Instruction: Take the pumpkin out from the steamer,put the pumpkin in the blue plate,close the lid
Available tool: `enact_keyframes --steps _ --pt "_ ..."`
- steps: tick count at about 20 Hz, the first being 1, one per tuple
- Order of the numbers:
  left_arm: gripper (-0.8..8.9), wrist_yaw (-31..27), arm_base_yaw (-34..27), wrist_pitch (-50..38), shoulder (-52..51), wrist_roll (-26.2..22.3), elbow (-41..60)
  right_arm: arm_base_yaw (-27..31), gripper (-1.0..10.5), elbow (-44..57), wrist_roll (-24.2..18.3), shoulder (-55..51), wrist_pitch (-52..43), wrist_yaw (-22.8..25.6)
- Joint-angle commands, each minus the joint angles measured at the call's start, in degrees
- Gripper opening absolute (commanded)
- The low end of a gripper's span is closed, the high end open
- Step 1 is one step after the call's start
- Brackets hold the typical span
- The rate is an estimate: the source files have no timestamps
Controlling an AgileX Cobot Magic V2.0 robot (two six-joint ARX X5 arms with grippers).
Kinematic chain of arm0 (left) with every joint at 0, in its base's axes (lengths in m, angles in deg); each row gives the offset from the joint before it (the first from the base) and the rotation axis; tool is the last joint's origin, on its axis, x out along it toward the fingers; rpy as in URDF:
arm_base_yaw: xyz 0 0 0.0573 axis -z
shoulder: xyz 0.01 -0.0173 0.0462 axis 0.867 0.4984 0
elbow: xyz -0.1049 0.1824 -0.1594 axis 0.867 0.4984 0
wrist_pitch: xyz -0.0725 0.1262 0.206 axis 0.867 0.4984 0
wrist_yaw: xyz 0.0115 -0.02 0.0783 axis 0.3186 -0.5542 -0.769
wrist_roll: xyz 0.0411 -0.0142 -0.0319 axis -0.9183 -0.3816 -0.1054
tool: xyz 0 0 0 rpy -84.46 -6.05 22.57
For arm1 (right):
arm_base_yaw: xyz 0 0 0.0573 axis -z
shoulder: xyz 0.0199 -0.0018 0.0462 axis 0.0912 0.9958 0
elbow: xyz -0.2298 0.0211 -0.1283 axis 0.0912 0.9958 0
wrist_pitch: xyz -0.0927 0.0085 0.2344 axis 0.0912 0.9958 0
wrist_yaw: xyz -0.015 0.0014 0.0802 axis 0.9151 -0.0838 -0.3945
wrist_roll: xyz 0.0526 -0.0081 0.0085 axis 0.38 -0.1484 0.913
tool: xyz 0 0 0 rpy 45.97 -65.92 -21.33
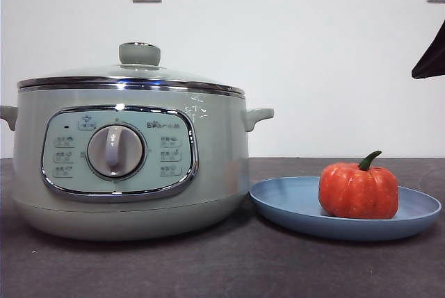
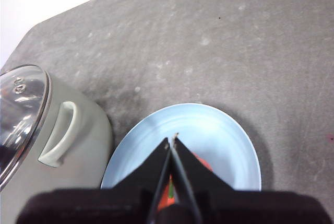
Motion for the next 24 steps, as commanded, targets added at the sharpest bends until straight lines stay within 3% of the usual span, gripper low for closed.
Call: enact_keyframes --steps 1,3,6,14,24 --pt "-0.03 -16.57 0.02 2.51 -0.90 -4.59 0.48 0.02 0.0 0.37 -0.48 0.07 -0.31 0.20" --pt "-0.03 -23.15 0.02 5.62 -1.01 -4.79 0.50 0.02 0.0 0.37 -0.48 0.07 -0.31 0.17" --pt "-0.03 -26.47 0.02 7.26 -1.36 -6.27 1.62 0.02 0.0 0.37 -0.48 0.07 -0.31 0.20" --pt "-0.03 -23.65 0.02 -3.85 -5.75 -7.28 11.30 0.02 0.0 0.37 -0.48 0.07 -0.33 0.20" --pt "-0.03 -25.53 -0.02 -8.70 -6.14 -10.21 13.11 0.02 0.0 0.37 -0.48 0.07 -0.31 0.20"
